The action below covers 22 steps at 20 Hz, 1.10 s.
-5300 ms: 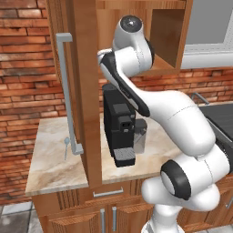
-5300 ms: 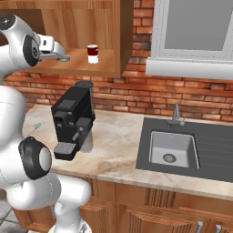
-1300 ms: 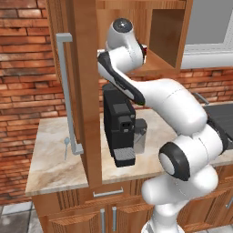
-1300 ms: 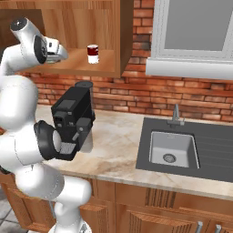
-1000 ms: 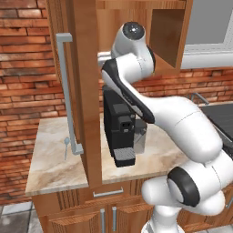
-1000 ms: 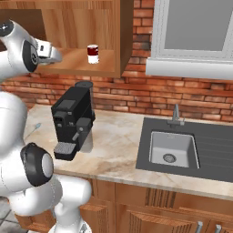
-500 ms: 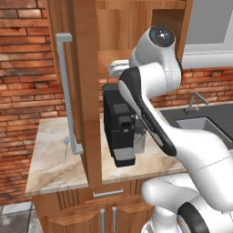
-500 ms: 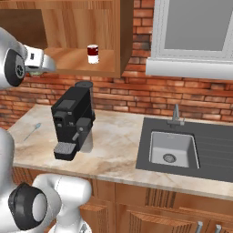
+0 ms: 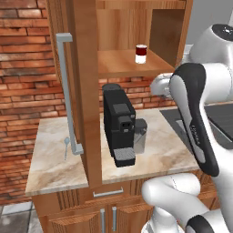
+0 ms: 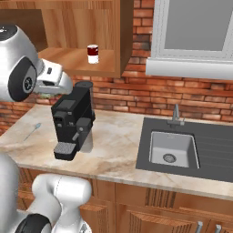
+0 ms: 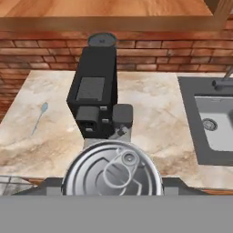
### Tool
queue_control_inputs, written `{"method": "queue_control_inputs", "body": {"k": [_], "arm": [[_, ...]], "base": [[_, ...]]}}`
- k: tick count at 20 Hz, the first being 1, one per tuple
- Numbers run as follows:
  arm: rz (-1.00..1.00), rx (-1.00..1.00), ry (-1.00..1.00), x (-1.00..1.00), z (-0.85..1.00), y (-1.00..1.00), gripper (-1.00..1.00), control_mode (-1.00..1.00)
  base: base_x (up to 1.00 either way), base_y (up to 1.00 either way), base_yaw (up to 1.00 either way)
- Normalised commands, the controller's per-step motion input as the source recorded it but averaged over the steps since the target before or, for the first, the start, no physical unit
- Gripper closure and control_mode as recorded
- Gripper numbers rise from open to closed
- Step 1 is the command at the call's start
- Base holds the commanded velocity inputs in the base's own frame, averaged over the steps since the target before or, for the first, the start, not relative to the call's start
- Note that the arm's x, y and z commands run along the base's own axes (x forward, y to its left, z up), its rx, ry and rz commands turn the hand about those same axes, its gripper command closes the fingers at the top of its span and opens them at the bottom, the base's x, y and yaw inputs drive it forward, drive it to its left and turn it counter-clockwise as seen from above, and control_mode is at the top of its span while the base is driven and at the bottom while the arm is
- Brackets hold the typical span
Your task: Restock the canned food cabinet by taking the new fresh canned food from the counter and placing it in the cabinet. Then, take the old canned food from the cabinet and place it on the counter.
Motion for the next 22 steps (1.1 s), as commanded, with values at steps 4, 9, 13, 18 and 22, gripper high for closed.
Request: {"method": "queue_control_inputs", "body": {"k": [4, 9, 13, 18, 22], "arm": [[0.08, 0.00, 0.36, -0.78, -0.42, -1.00, 1.00, -1.00], [0.14, 0.00, 0.34, -0.29, -0.68, -1.00, 1.00, -1.00], [0.19, 0.00, 0.44, 0.10, -0.68, -1.00, 1.00, -1.00], [0.30, 0.00, 0.15, 0.62, -0.70, -0.93, 1.00, -1.00], [0.33, 0.01, -0.05, 0.95, -0.71, -0.44, 1.00, -1.00]], "base": [[0.00, 0.00, 0.00], [0.00, 0.00, 0.00], [0.00, 0.00, 0.00], [0.00, 0.00, 0.00], [0.00, 0.00, 0.00]]}}
